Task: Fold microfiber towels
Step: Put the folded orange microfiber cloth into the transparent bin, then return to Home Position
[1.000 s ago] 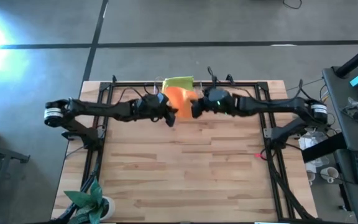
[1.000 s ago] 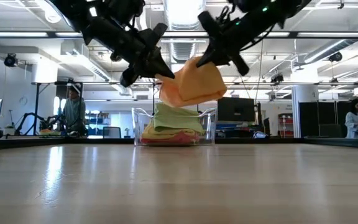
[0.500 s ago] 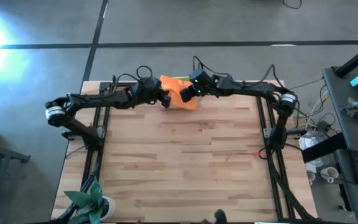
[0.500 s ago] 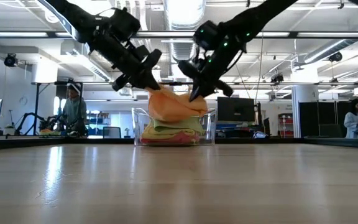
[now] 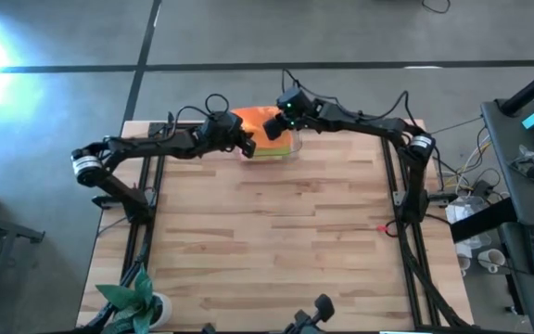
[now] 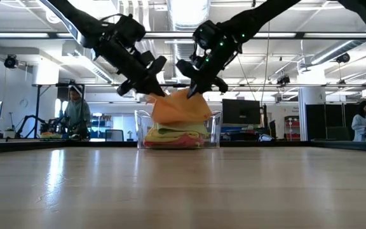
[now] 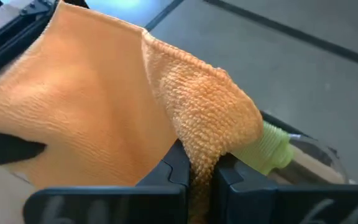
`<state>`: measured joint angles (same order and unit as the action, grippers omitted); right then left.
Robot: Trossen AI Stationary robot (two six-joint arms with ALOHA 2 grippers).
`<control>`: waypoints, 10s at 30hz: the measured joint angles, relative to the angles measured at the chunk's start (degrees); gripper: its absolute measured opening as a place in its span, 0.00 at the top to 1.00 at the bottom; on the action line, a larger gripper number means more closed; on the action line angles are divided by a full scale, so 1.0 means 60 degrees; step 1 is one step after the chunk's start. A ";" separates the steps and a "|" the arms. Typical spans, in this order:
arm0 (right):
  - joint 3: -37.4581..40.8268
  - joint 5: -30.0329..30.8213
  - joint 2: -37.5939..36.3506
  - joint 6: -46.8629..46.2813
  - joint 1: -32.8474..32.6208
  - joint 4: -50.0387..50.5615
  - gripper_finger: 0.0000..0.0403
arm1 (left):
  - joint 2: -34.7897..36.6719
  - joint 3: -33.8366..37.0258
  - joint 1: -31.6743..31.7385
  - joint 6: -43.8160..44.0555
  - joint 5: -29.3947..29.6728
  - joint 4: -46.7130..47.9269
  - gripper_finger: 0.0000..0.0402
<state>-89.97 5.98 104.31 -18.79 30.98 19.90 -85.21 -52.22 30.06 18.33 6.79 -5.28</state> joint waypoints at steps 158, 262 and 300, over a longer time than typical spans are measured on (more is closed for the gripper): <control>0.8367 -0.1985 -1.0356 -0.0068 -0.4048 -0.3452 0.74 | 1.2043 0.8618 -0.3344 0.0981 0.0025 -0.1293 1.00; 1.4884 -0.0485 -1.7125 -0.1796 -0.3952 -0.4356 0.74 | 1.3329 0.8658 -0.3344 -0.2623 -0.0025 0.0525 1.00; 1.4888 -0.0485 -1.7125 -0.1796 -0.3952 -0.4355 0.74 | 1.3329 0.8662 -0.3344 -0.2623 -0.0022 0.0528 1.00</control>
<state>-0.64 3.07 1.56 -29.56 7.27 -6.23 -5.23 -0.25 10.00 2.59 6.66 -2.11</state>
